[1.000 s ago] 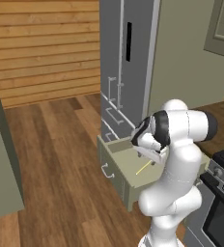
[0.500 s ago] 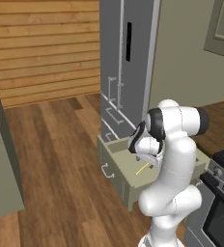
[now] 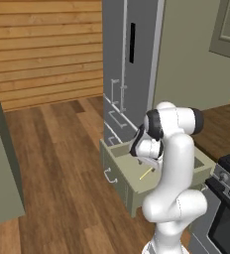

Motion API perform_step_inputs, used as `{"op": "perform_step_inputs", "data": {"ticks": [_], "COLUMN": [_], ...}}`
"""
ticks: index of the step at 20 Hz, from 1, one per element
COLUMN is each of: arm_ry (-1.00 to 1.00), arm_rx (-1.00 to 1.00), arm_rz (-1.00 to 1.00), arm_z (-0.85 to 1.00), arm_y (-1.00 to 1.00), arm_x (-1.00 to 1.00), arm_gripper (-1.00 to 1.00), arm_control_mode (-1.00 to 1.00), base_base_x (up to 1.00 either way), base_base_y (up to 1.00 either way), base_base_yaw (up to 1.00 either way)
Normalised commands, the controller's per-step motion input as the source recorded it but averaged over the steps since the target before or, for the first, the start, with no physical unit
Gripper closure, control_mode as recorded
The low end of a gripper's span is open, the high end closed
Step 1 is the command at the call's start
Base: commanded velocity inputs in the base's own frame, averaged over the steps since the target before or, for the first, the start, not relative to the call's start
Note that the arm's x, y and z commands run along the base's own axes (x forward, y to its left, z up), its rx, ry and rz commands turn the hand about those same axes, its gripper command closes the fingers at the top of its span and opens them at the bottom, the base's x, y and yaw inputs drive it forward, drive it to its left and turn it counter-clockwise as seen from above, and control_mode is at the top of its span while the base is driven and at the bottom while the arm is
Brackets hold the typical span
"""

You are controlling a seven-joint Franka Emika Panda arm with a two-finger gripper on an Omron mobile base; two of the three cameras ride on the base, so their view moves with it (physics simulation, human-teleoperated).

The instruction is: Take a straw from the drawer in front and place it inside the glass cup on the dining counter.

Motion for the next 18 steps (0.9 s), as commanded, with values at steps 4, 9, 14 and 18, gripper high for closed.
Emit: {"op": "perform_step_inputs", "data": {"ticks": [4, 9, 14, 18], "arm_ry": [0.00, 0.00, 0.00, 0.00], "arm_rx": [0.00, 0.00, 0.00, 0.00], "arm_rz": [0.00, 0.00, 0.00, 0.00], "arm_z": [-0.48, -0.43, -0.40, -0.45], "arm_y": [-0.06, -0.17, -0.07, 0.00], "arm_x": [0.17, 0.00, 0.00, 0.00], "arm_gripper": [-1.00, -1.00, -1.00, -1.00], "arm_control_mode": [-1.00, -1.00, -1.00, -1.00], "base_base_x": [0.00, 0.00, 0.00, 0.00], "base_base_y": [0.00, 0.00, 0.00, 0.00], "base_base_yaw": [0.00, 0.00, 0.00, 0.00]}}
